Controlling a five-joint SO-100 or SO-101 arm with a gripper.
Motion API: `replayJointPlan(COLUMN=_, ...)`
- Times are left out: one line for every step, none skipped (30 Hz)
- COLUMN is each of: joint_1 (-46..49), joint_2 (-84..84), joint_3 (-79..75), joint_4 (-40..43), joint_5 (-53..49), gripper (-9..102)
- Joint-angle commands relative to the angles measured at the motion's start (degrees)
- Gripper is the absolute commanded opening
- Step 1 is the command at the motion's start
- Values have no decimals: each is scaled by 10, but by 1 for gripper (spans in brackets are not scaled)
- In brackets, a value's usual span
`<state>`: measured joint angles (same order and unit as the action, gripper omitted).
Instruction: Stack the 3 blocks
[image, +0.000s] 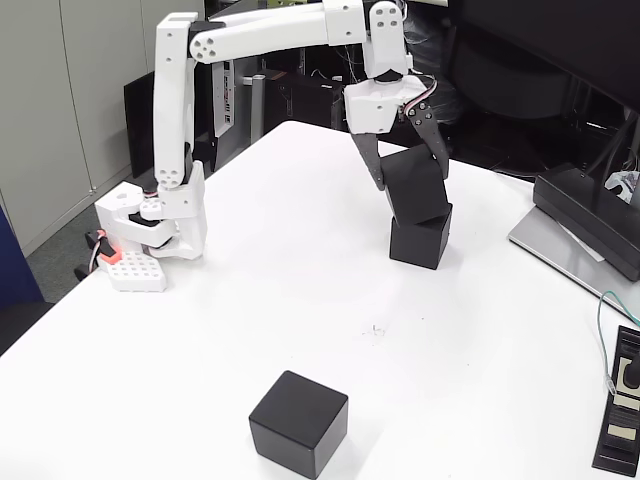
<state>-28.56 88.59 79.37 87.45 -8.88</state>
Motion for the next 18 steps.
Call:
replayJointPlan(joint_1=-1, joint_2=3, joint_3=-23, joint_4=-3, joint_5=5, gripper=0)
replayJointPlan(joint_1=-1, joint_2=1, joint_3=-23, joint_4=-3, joint_5=5, gripper=1)
replayJointPlan(joint_1=-1, joint_2=-1, joint_3=-23, joint_4=-3, joint_5=5, gripper=3)
replayJointPlan(joint_1=-1, joint_2=-3, joint_3=-23, joint_4=-3, joint_5=5, gripper=5)
replayJointPlan(joint_1=-1, joint_2=-4, joint_3=-23, joint_4=-3, joint_5=4, gripper=8)
replayJointPlan(joint_1=-1, joint_2=-4, joint_3=-23, joint_4=-3, joint_5=4, gripper=10)
replayJointPlan(joint_1=-1, joint_2=-4, joint_3=-23, joint_4=-3, joint_5=4, gripper=13)
replayJointPlan(joint_1=-1, joint_2=-4, joint_3=-23, joint_4=-3, joint_5=4, gripper=16)
replayJointPlan(joint_1=-1, joint_2=-4, joint_3=-23, joint_4=-3, joint_5=4, gripper=18)
replayJointPlan(joint_1=-1, joint_2=-4, joint_3=-23, joint_4=-3, joint_5=4, gripper=20)
replayJointPlan(joint_1=-1, joint_2=-4, joint_3=-23, joint_4=-3, joint_5=2, gripper=23)
replayJointPlan(joint_1=-1, joint_2=-4, joint_3=-23, joint_4=-3, joint_5=2, gripper=24)
replayJointPlan(joint_1=-1, joint_2=-4, joint_3=-23, joint_4=-3, joint_5=0, gripper=26)
replayJointPlan(joint_1=-1, joint_2=-4, joint_3=-23, joint_4=-3, joint_5=2, gripper=28)
replayJointPlan(joint_1=-1, joint_2=-4, joint_3=-23, joint_4=-3, joint_5=1, gripper=29)
replayJointPlan(joint_1=-1, joint_2=-4, joint_3=-23, joint_4=-3, joint_5=2, gripper=30)
replayJointPlan(joint_1=-1, joint_2=-4, joint_3=-23, joint_4=-3, joint_5=3, gripper=32)
replayJointPlan(joint_1=-1, joint_2=-4, joint_3=-23, joint_4=-4, joint_5=3, gripper=33)
